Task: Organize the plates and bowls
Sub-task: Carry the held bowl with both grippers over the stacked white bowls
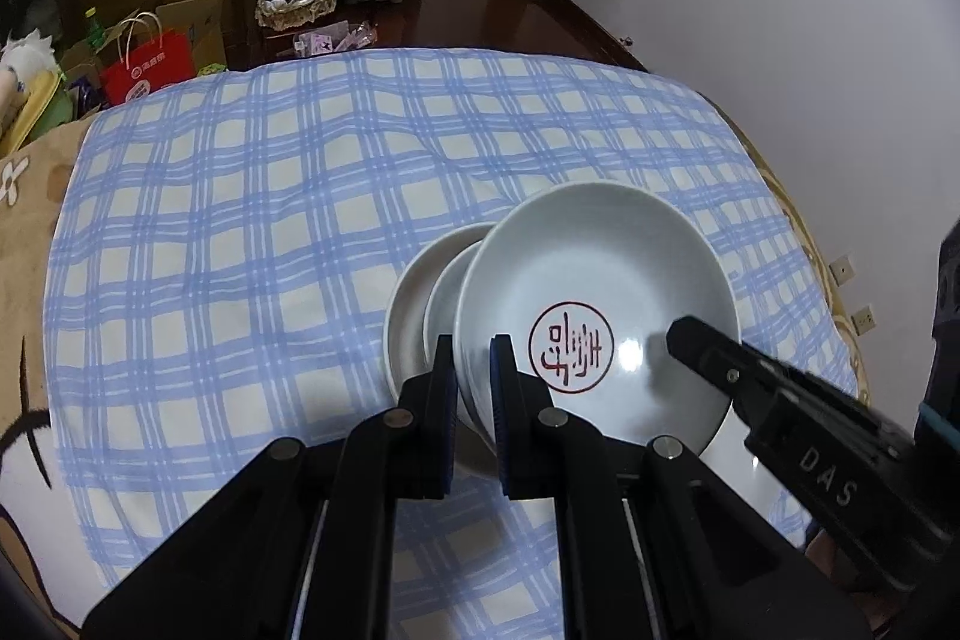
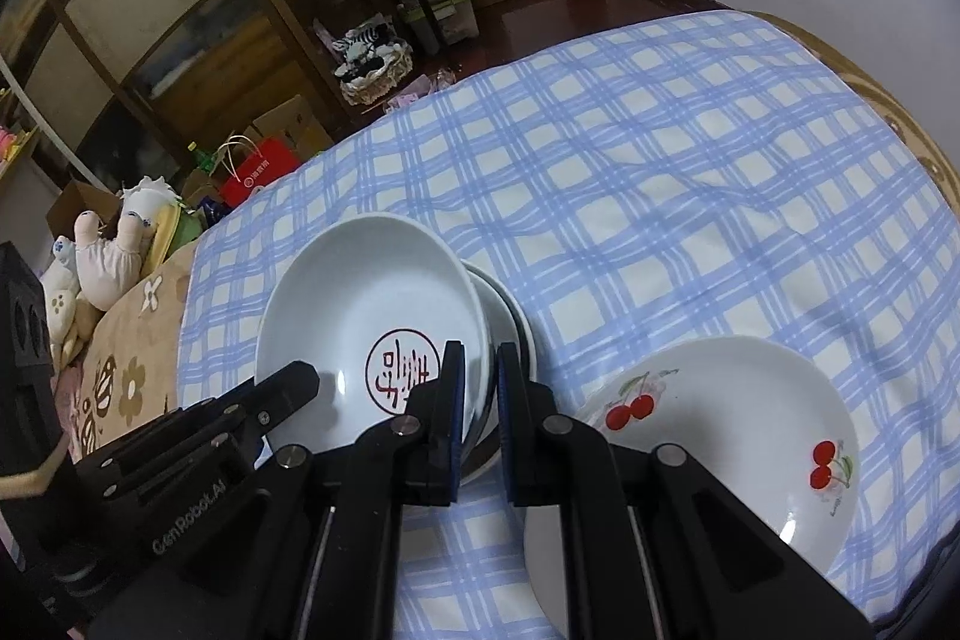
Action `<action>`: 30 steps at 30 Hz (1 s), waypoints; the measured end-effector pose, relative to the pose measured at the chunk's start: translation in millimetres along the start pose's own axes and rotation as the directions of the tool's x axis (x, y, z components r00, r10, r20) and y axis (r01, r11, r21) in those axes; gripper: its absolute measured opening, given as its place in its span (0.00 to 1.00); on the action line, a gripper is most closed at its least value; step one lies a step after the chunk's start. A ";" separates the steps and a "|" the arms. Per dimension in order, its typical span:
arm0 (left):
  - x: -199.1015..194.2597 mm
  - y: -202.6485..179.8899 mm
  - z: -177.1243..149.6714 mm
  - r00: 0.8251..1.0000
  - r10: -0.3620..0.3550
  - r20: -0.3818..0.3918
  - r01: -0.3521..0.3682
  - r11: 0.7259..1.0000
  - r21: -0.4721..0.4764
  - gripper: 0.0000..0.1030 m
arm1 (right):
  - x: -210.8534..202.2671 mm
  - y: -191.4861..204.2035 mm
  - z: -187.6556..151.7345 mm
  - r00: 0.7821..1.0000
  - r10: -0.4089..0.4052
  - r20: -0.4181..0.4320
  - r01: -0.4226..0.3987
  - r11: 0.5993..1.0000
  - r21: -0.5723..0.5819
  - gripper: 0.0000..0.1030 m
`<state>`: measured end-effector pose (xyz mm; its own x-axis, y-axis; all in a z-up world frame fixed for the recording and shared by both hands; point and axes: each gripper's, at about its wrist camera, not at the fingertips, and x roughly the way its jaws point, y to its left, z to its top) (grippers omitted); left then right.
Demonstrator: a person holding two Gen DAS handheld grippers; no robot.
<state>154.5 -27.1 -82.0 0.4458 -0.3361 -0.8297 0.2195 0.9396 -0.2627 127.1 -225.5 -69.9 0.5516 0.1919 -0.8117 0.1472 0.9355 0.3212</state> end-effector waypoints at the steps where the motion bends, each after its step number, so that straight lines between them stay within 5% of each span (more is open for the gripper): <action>1: 1.9 0.7 -1.2 1.000 -0.002 -0.005 0.002 1.000 -0.001 0.10 | 1.0 -0.1 1.0 1.000 0.000 0.000 0.000 1.000 0.005 0.11; 21: 33.8 12.3 -1.6 0.996 -0.051 -0.071 0.048 0.998 -0.047 0.10 | 27.0 -4.8 0.7 0.999 -0.045 -0.022 0.045 0.999 -0.012 0.11; 30: 38.7 15.2 6.1 0.996 -0.052 -0.072 0.047 0.997 -0.067 0.10 | 39.8 -15.7 -3.5 0.999 0.003 -0.038 -0.002 1.000 0.021 0.11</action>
<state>180.4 -26.2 -115.0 0.3700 -0.3789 -0.8483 0.1818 0.9249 -0.3338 143.9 -231.6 -108.9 0.5203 0.2057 -0.8289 0.1637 0.9286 0.3331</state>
